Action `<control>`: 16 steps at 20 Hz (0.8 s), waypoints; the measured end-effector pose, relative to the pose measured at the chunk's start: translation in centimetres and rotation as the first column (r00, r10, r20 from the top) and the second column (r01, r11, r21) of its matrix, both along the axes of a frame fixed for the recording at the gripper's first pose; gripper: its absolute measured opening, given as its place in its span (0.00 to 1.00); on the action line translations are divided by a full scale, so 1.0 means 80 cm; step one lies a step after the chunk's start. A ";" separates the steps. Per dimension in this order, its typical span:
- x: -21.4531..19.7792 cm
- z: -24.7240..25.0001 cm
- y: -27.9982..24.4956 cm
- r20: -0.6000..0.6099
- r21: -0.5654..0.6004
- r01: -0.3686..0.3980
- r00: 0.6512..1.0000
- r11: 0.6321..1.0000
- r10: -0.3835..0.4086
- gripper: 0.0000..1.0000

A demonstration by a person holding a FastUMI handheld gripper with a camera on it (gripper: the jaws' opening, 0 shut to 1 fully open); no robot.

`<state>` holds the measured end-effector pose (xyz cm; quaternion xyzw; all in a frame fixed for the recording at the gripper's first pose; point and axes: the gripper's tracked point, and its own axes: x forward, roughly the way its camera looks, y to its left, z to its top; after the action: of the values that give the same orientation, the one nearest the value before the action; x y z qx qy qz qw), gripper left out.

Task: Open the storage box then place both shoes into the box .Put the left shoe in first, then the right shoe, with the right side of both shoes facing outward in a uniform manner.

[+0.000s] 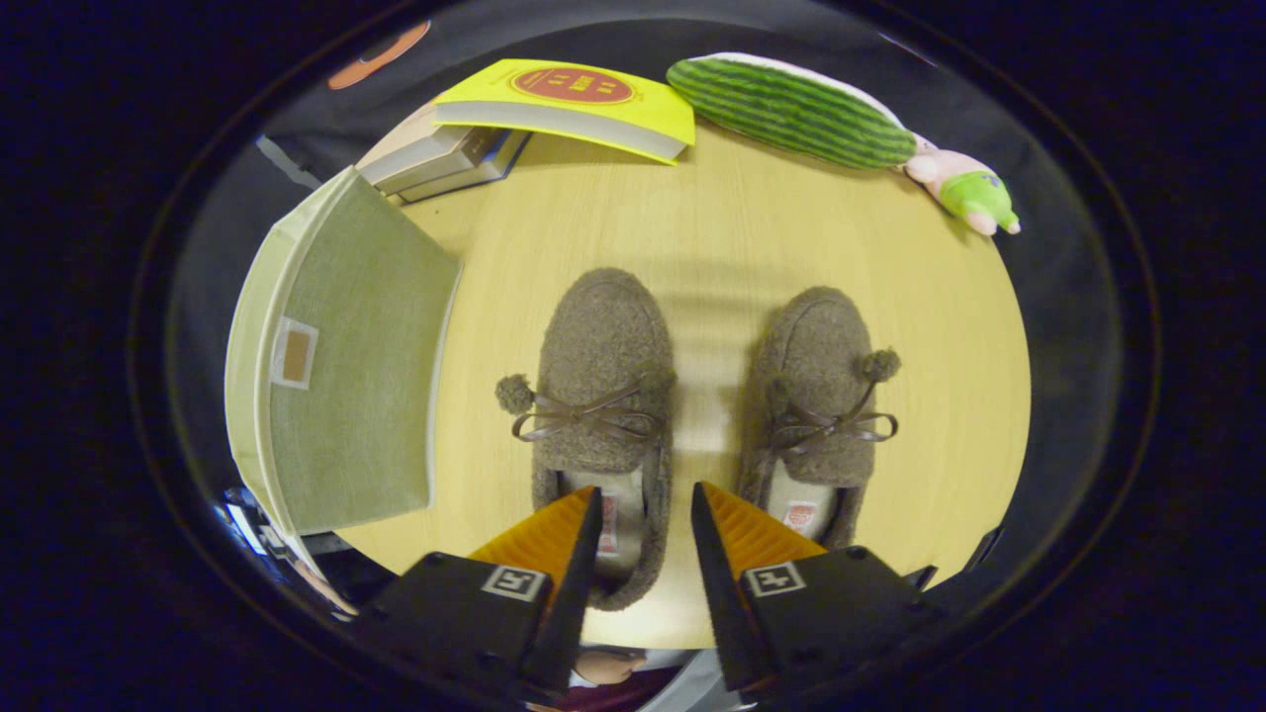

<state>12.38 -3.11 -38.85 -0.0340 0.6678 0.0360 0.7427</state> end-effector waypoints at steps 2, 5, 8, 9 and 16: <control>0.006 -0.010 -0.015 0.010 -0.081 -0.043 0.999 0.996 0.044 0.39; 0.013 -0.028 -0.004 0.016 -0.067 -0.047 0.999 0.997 0.048 0.23; 0.018 -0.062 -0.006 -0.010 -0.077 -0.036 0.999 0.996 0.036 0.12; 0.026 -0.062 -0.007 0.014 -0.066 -0.044 0.999 0.997 0.045 0.11; 0.016 -0.042 0.004 0.008 -0.004 0.053 0.999 0.999 -0.053 0.07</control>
<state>13.68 -2.79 -42.20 -0.0179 0.6655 0.0149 0.7460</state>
